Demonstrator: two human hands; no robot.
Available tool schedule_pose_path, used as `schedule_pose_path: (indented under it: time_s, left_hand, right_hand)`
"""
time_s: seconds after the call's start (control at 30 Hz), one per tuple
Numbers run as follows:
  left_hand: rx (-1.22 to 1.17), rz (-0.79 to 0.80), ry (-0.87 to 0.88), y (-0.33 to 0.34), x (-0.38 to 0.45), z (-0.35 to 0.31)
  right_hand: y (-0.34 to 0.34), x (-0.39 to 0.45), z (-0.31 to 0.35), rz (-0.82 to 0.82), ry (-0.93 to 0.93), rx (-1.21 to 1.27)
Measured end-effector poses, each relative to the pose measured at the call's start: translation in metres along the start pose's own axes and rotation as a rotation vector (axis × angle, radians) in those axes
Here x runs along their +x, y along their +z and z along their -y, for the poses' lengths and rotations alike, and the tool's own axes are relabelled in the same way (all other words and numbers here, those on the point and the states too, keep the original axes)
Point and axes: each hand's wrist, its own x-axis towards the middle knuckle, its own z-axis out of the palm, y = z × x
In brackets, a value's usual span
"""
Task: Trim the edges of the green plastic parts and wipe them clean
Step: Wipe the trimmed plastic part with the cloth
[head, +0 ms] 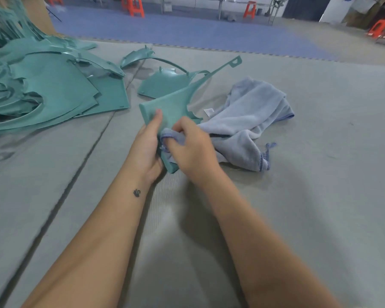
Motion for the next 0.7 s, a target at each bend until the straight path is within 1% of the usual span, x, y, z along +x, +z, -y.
schedule_pose_path:
  time_s: [0.07,0.13,0.23,0.3,0.37,0.5,0.6,0.7]
  left_hand:
    - [-0.011,-0.004,-0.006,0.002,-0.002,-0.001]
    - [0.017,0.002,0.046,0.002,-0.003,-0.002]
    - [0.156,0.016,0.12,0.002,-0.005,-0.002]
    - [0.235,0.021,0.129,0.002,-0.006,-0.002]
    - [0.268,0.039,0.127,0.002,-0.007,-0.003]
    - [0.267,0.105,0.127,0.006,-0.009,0.001]
    - [0.269,0.153,0.114,0.012,-0.011,0.004]
    - [0.244,0.118,0.11,0.009,-0.011,0.001]
  right_hand:
    - [0.007,0.0,-0.006,-0.061,-0.021,-0.094]
    - [0.004,0.008,-0.015,-0.133,-0.01,-0.214]
    - [-0.008,0.019,-0.033,-0.23,0.045,-0.391]
    - [-0.015,0.022,-0.039,-0.28,0.109,-0.397]
    - [-0.016,0.024,-0.042,-0.33,0.174,-0.322]
    - [-0.011,0.024,-0.041,-0.397,0.289,-0.023]
    - [-0.012,0.024,-0.039,-0.415,0.28,0.184]
    - [-0.021,0.023,-0.04,-0.342,0.233,0.286]
